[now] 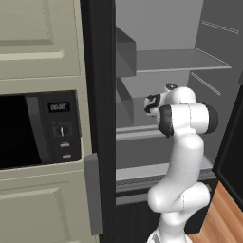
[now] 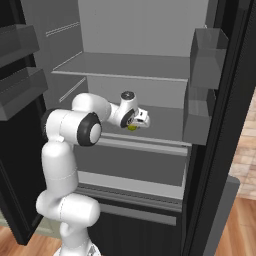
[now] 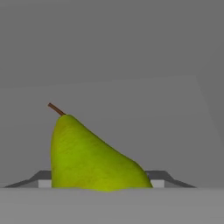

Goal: Retrieve the kiwi and pear from the fridge and place them into the bowl on the dining table.

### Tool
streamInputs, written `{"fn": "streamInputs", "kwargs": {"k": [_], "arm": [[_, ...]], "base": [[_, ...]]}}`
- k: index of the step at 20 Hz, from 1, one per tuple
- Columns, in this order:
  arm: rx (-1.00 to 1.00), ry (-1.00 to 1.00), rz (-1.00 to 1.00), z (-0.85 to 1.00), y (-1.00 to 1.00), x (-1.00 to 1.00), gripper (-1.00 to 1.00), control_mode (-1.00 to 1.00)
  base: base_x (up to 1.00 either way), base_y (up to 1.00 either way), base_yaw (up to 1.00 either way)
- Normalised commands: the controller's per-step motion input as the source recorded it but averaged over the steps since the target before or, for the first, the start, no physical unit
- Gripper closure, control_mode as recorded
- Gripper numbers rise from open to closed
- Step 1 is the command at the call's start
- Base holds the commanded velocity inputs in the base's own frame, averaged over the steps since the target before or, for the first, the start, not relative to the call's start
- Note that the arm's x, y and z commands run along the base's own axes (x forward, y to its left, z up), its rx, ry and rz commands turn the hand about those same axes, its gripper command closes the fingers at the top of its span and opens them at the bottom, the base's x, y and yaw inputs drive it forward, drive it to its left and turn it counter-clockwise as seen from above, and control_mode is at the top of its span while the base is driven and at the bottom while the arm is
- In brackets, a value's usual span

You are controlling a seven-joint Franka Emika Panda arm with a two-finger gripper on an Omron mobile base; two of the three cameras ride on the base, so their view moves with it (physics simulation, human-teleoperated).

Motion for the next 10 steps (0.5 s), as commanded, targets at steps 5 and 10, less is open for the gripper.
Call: {"fn": "streamInputs", "kwargs": {"k": [5,10], "arm": [[0.00,0.03,0.00,-0.29,0.00,-0.39,1.00,-1.00],[0.00,-0.16,0.02,0.30,-0.11,-1.00,1.00,-1.00]], "base": [[0.00,0.00,0.00],[0.00,0.00,0.00]]}}
